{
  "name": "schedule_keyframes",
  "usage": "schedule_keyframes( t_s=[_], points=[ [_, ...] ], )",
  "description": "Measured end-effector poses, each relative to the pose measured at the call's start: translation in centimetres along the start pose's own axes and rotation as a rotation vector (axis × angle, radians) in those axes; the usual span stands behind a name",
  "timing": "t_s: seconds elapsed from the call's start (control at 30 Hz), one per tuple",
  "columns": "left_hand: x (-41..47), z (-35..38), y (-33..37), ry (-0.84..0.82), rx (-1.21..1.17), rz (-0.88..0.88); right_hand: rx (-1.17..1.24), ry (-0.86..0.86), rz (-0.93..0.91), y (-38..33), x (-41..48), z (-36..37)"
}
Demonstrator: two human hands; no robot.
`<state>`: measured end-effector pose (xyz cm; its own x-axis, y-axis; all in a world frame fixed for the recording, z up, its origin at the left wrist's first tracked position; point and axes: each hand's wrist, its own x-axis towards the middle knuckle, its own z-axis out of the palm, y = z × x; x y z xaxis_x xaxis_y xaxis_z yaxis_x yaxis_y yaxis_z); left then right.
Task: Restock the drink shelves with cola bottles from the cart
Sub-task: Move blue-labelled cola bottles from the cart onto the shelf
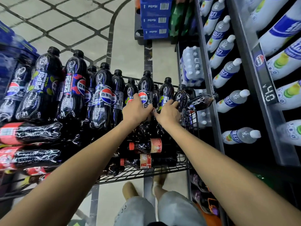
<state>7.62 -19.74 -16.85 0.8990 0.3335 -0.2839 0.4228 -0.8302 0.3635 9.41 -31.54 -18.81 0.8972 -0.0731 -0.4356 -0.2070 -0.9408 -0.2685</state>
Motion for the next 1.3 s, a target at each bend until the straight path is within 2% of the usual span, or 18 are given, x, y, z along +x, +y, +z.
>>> schedule_keyframes(
  t_s=[0.27, 0.43, 0.83, 1.13, 1.3],
  points=[
    [-0.2, -1.0, -0.8, -0.033, -0.053, -0.009, 0.306, 0.016, 0.108, -0.6, -0.1, 0.9],
    [-0.4, -1.2, -0.9, -0.034, -0.085, -0.008, 0.427, 0.02, 0.042, -0.3, -0.2, 0.8],
    [-1.9, -1.9, -1.1, -0.108, -0.147, 0.002, 0.79, -0.094, -0.013, 1.9, -2.4, -0.3],
    [-5.2, -2.8, -2.4, -0.142, -0.394, 0.103, 1.13, -0.033, 0.052, 2.1, -7.6, -1.0],
    [-8.3, -3.8, -3.3, -0.226, -0.608, 0.188, 1.308, 0.017, 0.038, 2.1, -12.3, -1.3]
  ],
)
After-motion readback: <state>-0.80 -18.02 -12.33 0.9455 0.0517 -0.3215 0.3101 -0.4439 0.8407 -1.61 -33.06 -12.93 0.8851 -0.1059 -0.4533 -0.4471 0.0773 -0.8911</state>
